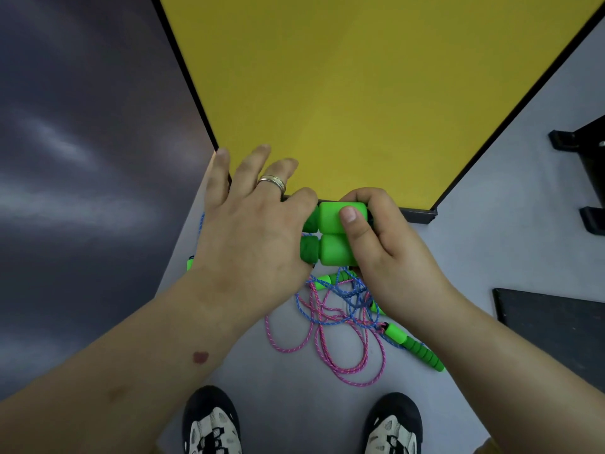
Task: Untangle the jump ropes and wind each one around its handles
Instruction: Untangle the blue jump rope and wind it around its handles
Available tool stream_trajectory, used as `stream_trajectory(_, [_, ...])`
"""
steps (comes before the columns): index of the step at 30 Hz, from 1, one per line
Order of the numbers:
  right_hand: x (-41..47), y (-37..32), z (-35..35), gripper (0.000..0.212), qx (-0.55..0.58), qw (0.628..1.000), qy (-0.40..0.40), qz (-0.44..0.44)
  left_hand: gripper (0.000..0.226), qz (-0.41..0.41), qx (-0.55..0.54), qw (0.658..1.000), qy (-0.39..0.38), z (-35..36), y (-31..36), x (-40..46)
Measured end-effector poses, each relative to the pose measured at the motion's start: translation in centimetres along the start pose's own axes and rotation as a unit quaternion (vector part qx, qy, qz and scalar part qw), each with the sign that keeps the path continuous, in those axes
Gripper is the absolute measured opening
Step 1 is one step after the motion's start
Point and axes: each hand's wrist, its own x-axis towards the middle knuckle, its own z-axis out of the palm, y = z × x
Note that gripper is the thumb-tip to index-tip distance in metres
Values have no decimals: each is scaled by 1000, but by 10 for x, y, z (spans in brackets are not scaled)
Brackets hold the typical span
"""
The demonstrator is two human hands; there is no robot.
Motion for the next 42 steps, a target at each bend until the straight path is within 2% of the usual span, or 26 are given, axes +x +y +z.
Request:
stream_trajectory(6, [-1, -1, -4, 15, 3, 999, 12, -31, 35, 14, 21, 999, -22, 0, 1, 4])
stream_trajectory(9, [-2, -2, -8, 16, 52, 998, -21, 2, 31, 29, 32, 999, -10, -1, -2, 5])
stream_trajectory(10, [-1, -2, -11, 23, 88, 995, -50, 27, 30, 27, 35, 999, -8, -2, -4, 6])
stream_trajectory(13, [6, 5, -25, 62, 165, 974, -137, 72, 31, 22, 39, 999, -2, -3, -11, 8])
stream_trajectory(14, [7, 7, -28, 63, 132, 977, -155, 69, 31, 23, 40, 999, 1, -4, -13, 8])
stream_trajectory(15, [8, 9, -30, 55, 70, 982, -163, 56, 31, 24, 42, 999, 3, -4, -15, 8])
stream_trajectory(17, [10, 14, -31, 28, -78, 987, -140, 16, 30, 24, 42, 999, 4, -6, -16, 9])
stream_trajectory(18, [10, 17, -30, 23, -112, 986, -125, 5, 30, 25, 39, 999, 4, -6, -16, 9])
stream_trajectory(21, [14, 17, -21, 39, -111, 989, -94, -25, 29, 37, 29, 999, 1, -6, -16, 9])
stream_trajectory(23, [20, 15, -14, 53, -81, 992, -99, 7, 28, 39, 22, 999, 5, -8, -15, 9])
stream_trajectory(24, [23, 16, -10, 52, -94, 990, -103, 24, 28, 35, 20, 999, 7, -9, -14, 9])
stream_trajectory(26, [29, 17, -1, 36, -162, 977, -129, 53, 31, 25, 16, 1000, 9, -10, -14, 9])
stream_trajectory(28, [28, 11, 11, 21, -239, 957, -162, 39, 32, 11, 16, 1000, 8, -8, -16, 10])
stream_trajectory(30, [20, 11, 23, 22, -287, 940, -183, -20, 33, -9, 17, 1000, 11, -3, -22, 11])
stream_trajectory(32, [15, 13, 23, 29, -295, 939, -174, 13, 33, -27, 24, 999, 0, 1, -26, 12])
stream_trajectory(35, [7, -2, 13, 39, -430, 878, -199, 68, 31, -37, 33, 998, -28, 6, -30, 11])
stream_trajectory(37, [5, -20, 4, 37, -492, 848, -191, 41, 30, -37, 42, 998, -35, 9, -31, 11])
stream_trajectory(39, [11, -36, -4, 32, -516, 838, -176, -11, 29, -37, 48, 997, -45, 11, -32, 11])
stream_trajectory(42, [26, -55, -19, 22, -488, 849, -195, -52, 30, -17, 50, 997, -63, 13, -31, 11])
